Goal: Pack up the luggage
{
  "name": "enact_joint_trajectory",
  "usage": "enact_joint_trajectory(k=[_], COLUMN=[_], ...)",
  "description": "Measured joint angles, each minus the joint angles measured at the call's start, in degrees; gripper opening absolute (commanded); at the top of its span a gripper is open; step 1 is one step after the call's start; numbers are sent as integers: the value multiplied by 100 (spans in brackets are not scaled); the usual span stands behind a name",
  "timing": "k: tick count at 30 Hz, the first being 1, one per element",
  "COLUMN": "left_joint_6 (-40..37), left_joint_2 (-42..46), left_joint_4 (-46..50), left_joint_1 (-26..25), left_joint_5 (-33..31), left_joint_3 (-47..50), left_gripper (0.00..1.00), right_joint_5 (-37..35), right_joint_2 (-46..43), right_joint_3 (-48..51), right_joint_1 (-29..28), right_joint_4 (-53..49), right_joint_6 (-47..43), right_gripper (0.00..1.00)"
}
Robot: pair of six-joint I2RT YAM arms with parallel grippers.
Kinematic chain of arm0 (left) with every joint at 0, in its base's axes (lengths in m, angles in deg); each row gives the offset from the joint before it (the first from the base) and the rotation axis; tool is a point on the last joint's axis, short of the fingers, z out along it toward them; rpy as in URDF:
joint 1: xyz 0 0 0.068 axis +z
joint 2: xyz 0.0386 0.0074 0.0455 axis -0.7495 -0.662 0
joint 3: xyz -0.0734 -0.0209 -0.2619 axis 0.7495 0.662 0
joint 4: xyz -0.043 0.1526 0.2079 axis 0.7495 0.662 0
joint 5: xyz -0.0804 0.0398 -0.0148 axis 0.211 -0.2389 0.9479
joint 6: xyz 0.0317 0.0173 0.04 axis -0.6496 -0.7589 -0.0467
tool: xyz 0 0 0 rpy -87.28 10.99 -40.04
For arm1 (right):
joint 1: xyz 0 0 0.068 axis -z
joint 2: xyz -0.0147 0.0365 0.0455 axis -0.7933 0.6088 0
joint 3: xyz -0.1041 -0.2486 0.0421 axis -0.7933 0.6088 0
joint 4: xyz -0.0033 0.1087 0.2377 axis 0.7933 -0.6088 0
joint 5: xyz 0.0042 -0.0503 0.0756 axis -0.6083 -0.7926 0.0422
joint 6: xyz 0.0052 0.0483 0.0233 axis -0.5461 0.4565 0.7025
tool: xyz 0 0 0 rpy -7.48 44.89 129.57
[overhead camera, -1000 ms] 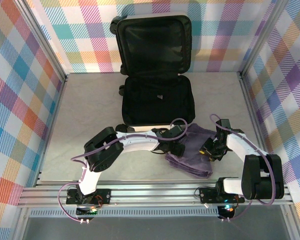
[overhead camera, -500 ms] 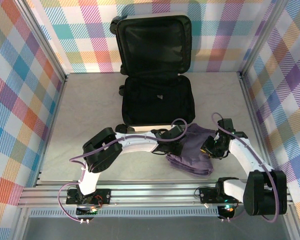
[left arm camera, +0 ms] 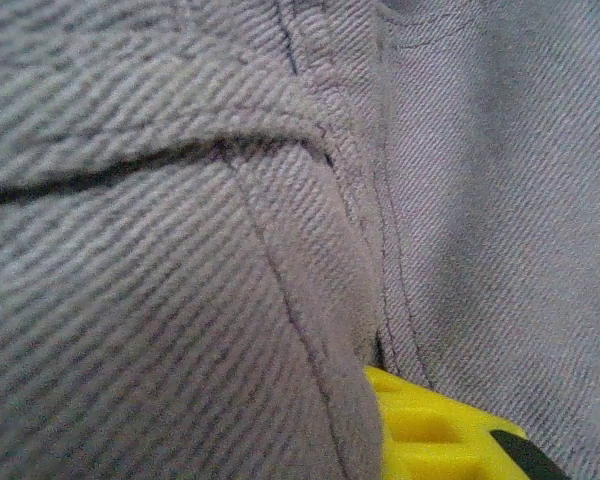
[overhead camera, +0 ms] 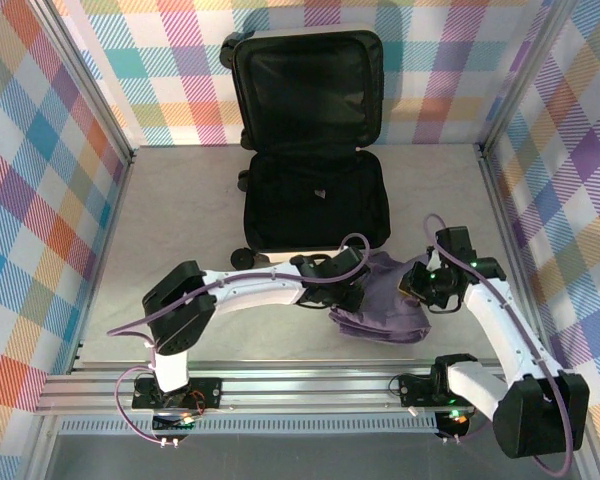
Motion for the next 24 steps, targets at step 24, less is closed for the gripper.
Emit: enact_joint_trajectory(k=[24], left_joint_6=[-527], left_joint_2=[905], left_joint_4=[977], left_joint_1=[896], left_joint_5=[-1200], left_joint_3=[-1158], left_gripper=[4], right_joint_5=[470], right_joint_2=[1676], right_joint_3=[-3082], right_joint_1=[-566], right_joint_4=[105], right_joint_6=[-577], right_gripper=[2])
